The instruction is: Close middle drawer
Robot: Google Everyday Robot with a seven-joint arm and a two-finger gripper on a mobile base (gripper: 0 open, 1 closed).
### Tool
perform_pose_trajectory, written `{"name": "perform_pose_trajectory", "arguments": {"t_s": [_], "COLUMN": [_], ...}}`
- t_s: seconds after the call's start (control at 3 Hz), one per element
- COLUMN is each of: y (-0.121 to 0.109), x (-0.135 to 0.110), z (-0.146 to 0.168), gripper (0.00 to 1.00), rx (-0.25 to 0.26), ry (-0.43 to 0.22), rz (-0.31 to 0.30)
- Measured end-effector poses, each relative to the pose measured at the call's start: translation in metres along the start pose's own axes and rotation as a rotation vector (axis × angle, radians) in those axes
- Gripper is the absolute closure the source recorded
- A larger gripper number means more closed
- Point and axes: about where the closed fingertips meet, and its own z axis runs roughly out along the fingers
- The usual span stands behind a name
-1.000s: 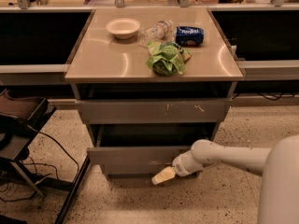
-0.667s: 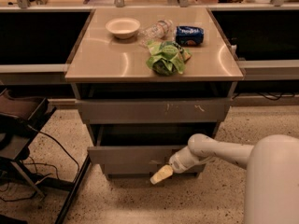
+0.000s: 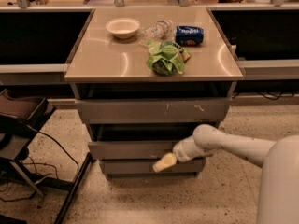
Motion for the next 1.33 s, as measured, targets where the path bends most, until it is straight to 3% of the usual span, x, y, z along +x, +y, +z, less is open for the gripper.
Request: {"name": "perform_pose_trajectory", "arguments": {"t_s": [0.33, 0.67, 1.33], "y": [0.001, -0.017, -0.023], "x": [0.002, -0.037, -0.044], "z": [0.000, -0.058, -0.074], "gripper": [0.00, 0.00, 0.00], "rx": [0.000, 0.106, 0.137], "ry": [0.000, -0.126, -0.153], "rz": [0.000, -0.032, -0.033]}}
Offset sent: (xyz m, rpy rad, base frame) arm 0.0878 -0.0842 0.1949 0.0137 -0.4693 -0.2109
